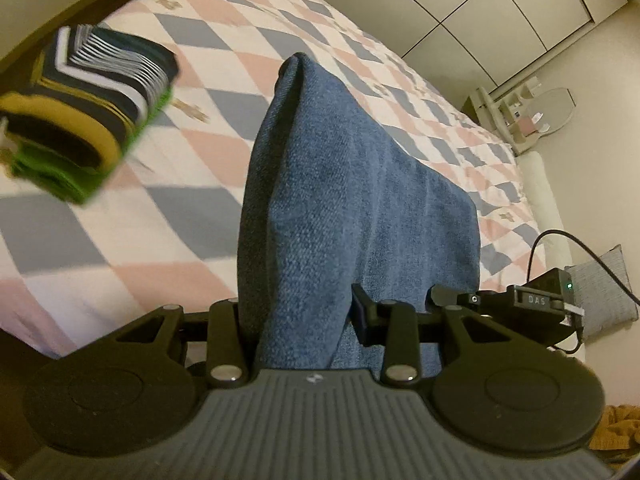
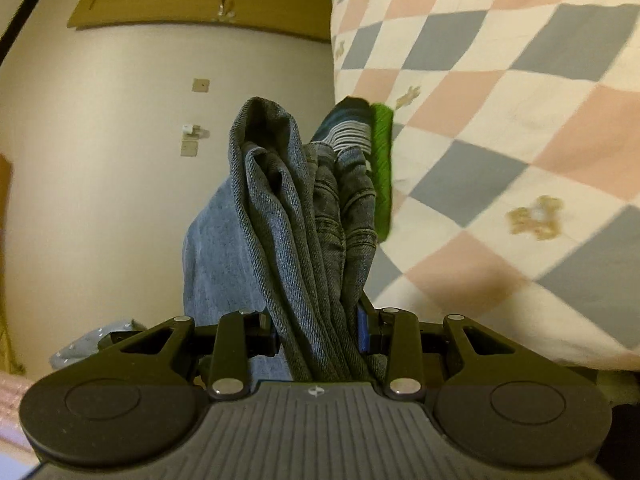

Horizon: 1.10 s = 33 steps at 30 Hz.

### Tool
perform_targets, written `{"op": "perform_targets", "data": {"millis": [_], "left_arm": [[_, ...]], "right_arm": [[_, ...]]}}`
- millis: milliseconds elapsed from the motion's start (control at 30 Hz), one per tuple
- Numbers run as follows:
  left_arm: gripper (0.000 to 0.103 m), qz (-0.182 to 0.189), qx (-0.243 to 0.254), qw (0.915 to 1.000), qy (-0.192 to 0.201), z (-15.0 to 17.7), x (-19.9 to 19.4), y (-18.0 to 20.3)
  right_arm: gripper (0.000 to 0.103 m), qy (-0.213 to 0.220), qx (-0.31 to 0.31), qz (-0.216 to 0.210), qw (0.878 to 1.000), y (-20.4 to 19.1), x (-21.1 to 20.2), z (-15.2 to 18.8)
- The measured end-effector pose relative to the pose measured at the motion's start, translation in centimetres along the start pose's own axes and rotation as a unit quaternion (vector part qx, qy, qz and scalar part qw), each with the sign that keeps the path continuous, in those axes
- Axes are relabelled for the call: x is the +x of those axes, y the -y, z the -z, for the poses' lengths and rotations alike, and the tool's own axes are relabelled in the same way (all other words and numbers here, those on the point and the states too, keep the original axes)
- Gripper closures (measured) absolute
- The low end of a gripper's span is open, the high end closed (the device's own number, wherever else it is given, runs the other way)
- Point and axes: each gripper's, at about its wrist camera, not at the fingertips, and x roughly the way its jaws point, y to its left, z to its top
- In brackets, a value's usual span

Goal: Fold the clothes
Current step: 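Carry the held jeans bundle with both grippers toward the folded clothes stack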

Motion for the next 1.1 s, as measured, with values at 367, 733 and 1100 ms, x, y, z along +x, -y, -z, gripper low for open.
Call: {"op": "perform_targets", "data": {"millis": [367,733,1100], "left_arm": [[0.070,-0.018,-0.050,0.9976,0.045,-8.0,-1.9,-10.1],[0.070,0.003,-0.010,0.9998,-0.016,-21.8,2.4,-21.5],[0.070,0.035,0.012,0.9955,-0.087,-29.3,8.3,-28.9]], "right_arm": [[0.068,-0.026,-0.007,0.020,0.999,-4.4,13.2,-7.7],[0.068,0.047,0.054,0.040,0.997,-5.2,25.7,-11.6],[0.068,0.087,0.110,0.075,0.987,-3.4,31.6,-14.3]]}}
